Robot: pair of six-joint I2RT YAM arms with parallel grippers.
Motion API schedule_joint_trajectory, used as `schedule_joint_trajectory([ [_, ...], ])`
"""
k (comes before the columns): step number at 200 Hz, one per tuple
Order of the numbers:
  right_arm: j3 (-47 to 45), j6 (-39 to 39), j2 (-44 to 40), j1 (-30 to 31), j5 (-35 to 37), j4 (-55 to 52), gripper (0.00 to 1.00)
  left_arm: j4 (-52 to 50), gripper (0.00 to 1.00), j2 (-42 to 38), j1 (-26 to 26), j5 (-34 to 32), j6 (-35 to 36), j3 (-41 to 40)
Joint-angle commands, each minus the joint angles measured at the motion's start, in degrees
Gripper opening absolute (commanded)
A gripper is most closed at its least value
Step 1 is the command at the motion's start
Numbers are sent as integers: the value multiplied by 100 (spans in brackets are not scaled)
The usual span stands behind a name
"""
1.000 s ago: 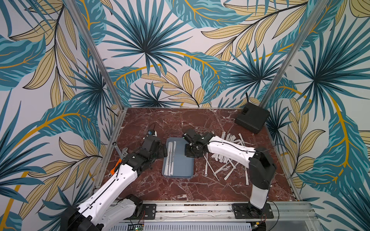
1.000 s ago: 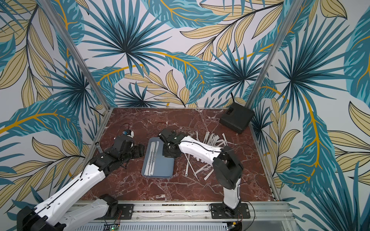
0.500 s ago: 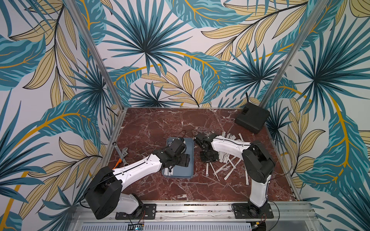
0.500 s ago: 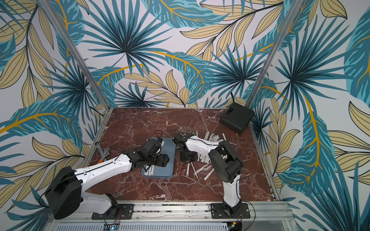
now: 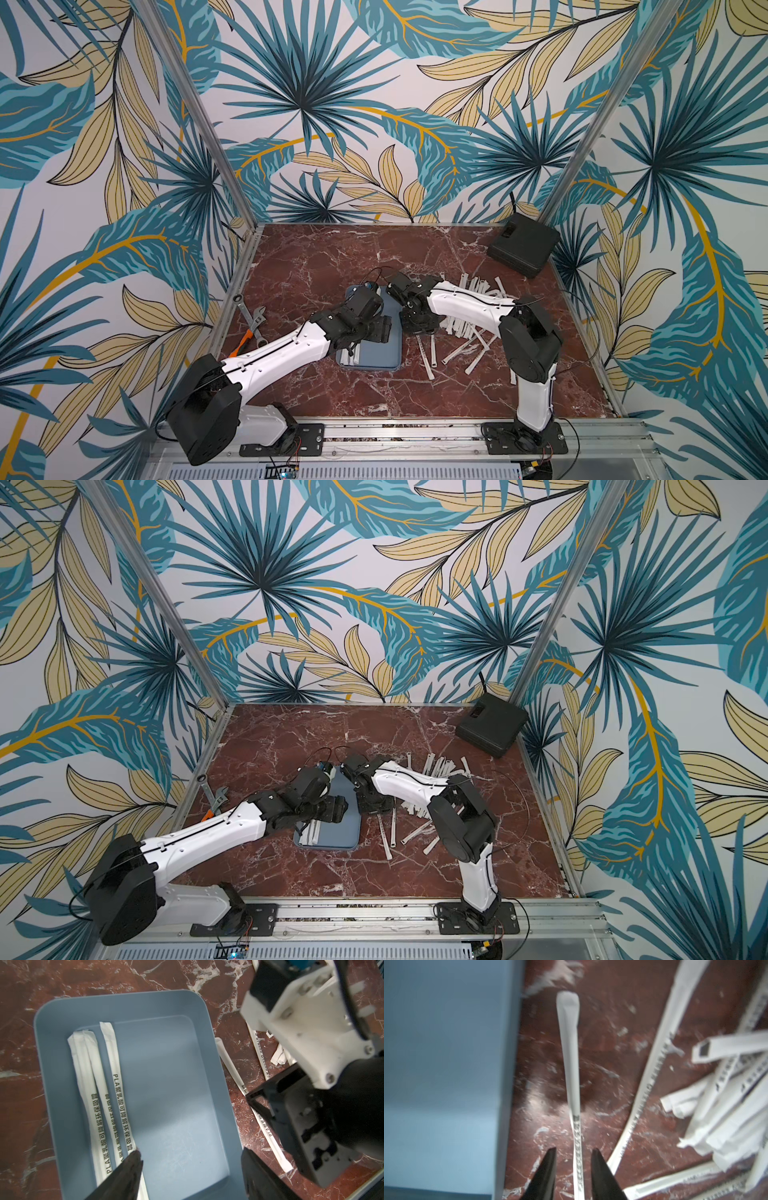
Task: Put the straws into the storage box
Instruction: Adjust the straw at the center of the board, then pick up the straw from the center of the board.
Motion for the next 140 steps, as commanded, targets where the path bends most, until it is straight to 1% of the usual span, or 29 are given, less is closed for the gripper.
schedule_joint_trajectory([
  [1, -81, 394, 30, -21, -222, 271, 38, -172, 80, -131, 51, -166, 63, 249],
  [14, -248, 510, -209, -99, -210, 352, 37, -210, 80, -257, 101, -188, 82, 167],
  [28, -518, 504, -416, -264, 38, 336, 34, -217, 80, -399, 225, -176, 82, 32],
  [43, -729, 446, -495, -444, 268, 289, 33, -194, 80, -535, 379, -118, 82, -105],
  [60, -879, 393, -441, -594, 451, 269, 34, -249, 80, -635, 490, -78, 91, -147],
  [98, -918, 303, -105, -743, 498, 372, 34, -289, 80, -701, 526, -61, 105, -201],
  [125, -956, 323, 34, -771, 441, 500, 27, -281, 80, -727, 541, -69, 91, -246],
  [140, -994, 325, 51, -793, 425, 589, 25, -298, 80, -753, 544, -93, 106, -246],
])
